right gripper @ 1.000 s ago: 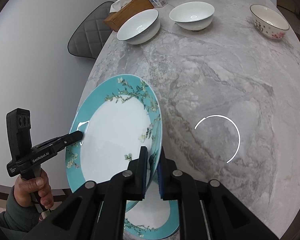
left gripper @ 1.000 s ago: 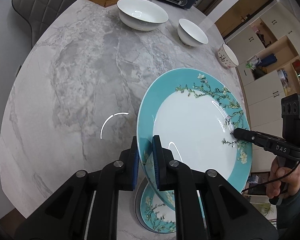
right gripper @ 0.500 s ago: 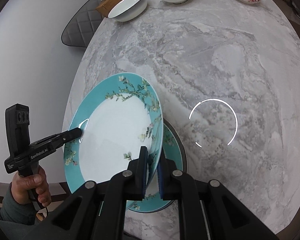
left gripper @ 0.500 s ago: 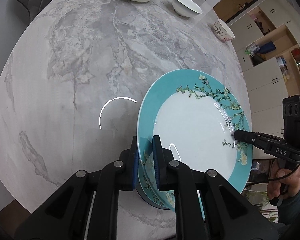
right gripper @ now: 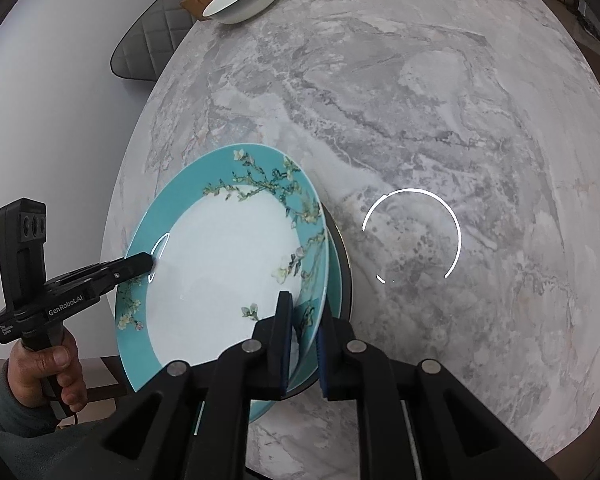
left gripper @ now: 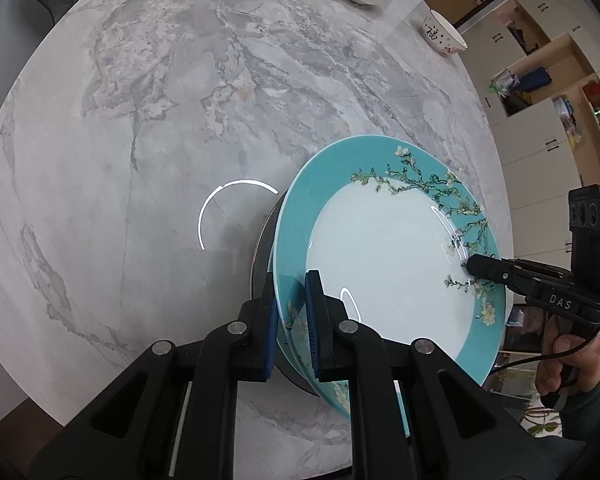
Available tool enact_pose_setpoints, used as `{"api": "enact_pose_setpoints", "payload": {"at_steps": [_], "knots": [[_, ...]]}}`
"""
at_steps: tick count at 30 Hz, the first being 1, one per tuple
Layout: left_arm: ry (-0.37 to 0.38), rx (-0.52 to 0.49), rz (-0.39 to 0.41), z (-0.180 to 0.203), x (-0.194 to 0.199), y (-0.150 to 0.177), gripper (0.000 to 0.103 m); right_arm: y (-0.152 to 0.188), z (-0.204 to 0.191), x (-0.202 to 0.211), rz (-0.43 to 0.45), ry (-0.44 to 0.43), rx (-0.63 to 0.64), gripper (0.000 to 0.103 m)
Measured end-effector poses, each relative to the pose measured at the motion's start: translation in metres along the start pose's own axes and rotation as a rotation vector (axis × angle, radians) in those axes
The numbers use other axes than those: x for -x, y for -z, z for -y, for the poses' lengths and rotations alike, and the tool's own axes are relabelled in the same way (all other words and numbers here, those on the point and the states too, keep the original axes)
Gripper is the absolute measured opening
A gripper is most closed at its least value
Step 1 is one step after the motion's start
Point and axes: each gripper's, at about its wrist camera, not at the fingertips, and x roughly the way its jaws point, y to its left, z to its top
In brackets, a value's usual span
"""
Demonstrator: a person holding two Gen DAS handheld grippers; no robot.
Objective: Organize plates and bowls
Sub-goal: 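Carry the larger teal plate with the left tool over the plate stack, then lower the teal plate onto the stack and open the left tool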
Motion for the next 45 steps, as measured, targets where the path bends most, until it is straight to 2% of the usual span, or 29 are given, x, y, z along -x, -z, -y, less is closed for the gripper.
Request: {"api": "enact_pose_setpoints", "payload": {"at_steps": [10, 17, 26, 27, 30, 31, 34, 37, 38, 39, 40, 41, 43, 44, 45], "knots": [[-0.01, 0.012, -0.019, -0.008, -0.014, 0.003, 0.011, 0.004, 0.003, -0.01, -0.006, 0.014, 0.019, 0.013], [-0.023, 0.013, -0.048, -0.009, -0.023, 0.004, 0.012, 0.004, -0.003, -0.017, -0.019, 0.07, 0.074, 0.015], [-0.036, 0.012, -0.047, -0.008, -0.025, 0.003, 0.013, 0.002, -0.022, -0.024, -0.02, 0.157, 0.126, 0.019], [-0.039, 0.009, -0.047, -0.008, -0.024, 0.004, 0.013, 0.001, -0.025, -0.025, -0.02, 0.172, 0.13, 0.021], [-0.033, -0.006, -0.053, -0.005, -0.026, 0.004, 0.015, 0.0, -0.035, -0.029, -0.007, 0.263, 0.156, 0.038], [-0.038, -0.014, -0.053, -0.004, -0.027, 0.004, 0.015, -0.001, -0.039, -0.029, 0.002, 0.279, 0.169, 0.038], [-0.039, -0.02, -0.053, -0.003, -0.028, 0.003, 0.015, -0.004, -0.047, -0.032, 0.009, 0.295, 0.185, 0.045], [-0.022, -0.014, -0.058, -0.006, -0.029, 0.002, 0.015, -0.006, -0.045, -0.032, 0.017, 0.295, 0.168, 0.046], [-0.017, -0.01, -0.062, -0.006, -0.029, 0.002, 0.015, -0.007, -0.044, -0.032, 0.018, 0.302, 0.163, 0.049], [-0.016, -0.006, -0.066, -0.008, -0.028, 0.001, 0.016, -0.008, -0.041, -0.031, 0.02, 0.305, 0.152, 0.057], [-0.02, 0.001, -0.066, -0.01, -0.026, 0.001, 0.022, -0.008, -0.038, -0.028, 0.03, 0.309, 0.14, 0.068], [-0.03, 0.008, -0.061, -0.012, -0.023, 0.002, 0.044, -0.008, -0.036, -0.023, 0.046, 0.319, 0.128, 0.073], [-0.033, 0.033, -0.015, -0.018, -0.008, 0.0, 0.079, -0.013, -0.032, -0.01, 0.089, 0.317, 0.113, 0.088], [-0.021, 0.046, 0.021, -0.021, 0.001, -0.002, 0.084, -0.013, -0.03, 0.0, 0.12, 0.307, 0.11, 0.092], [-0.009, 0.063, 0.056, -0.026, 0.01, -0.005, 0.086, -0.018, -0.028, 0.008, 0.15, 0.292, 0.11, 0.103]]}}
